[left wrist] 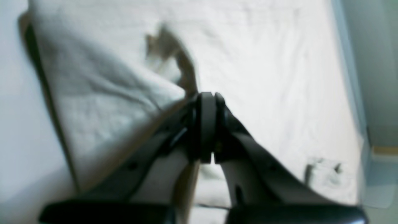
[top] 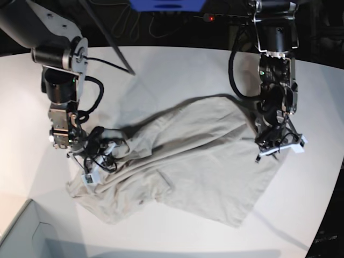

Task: Layout the t-shirt on the table in an organized manner, then fold the t-shirt properly
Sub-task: 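Lift the shirt with both grippers and pull it toward the arm bases, then lay the shirt flat with both grippers holding its edge near the arm bases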

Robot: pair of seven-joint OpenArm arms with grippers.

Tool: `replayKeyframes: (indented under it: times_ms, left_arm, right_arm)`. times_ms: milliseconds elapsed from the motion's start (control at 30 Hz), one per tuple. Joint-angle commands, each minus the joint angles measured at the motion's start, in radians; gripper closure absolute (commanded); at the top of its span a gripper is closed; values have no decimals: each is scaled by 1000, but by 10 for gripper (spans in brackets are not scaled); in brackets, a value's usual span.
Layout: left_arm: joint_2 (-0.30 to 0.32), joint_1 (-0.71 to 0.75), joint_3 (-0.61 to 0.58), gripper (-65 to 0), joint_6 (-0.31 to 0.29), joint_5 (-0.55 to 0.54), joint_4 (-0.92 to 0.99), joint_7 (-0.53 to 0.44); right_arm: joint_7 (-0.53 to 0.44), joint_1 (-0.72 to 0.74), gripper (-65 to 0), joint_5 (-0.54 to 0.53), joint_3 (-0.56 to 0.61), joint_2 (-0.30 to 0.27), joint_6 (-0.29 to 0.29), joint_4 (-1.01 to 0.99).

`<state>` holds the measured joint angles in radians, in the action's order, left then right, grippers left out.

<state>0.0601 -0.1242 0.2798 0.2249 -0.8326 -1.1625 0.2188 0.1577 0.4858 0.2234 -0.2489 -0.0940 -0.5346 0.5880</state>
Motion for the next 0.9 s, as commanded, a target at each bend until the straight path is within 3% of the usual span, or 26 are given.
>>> replayKeyframes:
  times_ms: [0, 133, 333, 600, 867]
  left_arm:
    - [2, -32, 5, -1, -9, -6, -26, -19]
    - [4, -18, -1, -1, -9, -7, -115, -20]
    - [5, 120, 3, -1, -9, -7, -343, -23]
    - [-6, 338, 34, -1, -9, -7, -546, -25]
    - [-95, 464, 181, -1, -9, -7, -538, -25]
  right_arm:
    - [-23, 43, 0, -12, -2, -14, 18, 16]
    - [-11, 26, 0, -12, -5, -20, 17, 112]
    - [-11, -253, 0, -19, -7, -25, 17, 568]
    - [-20, -614, 0, -22, -119, 101, 15, 1061]
    - [-22, -827, 0, -250, -229, 118, 15, 1154]
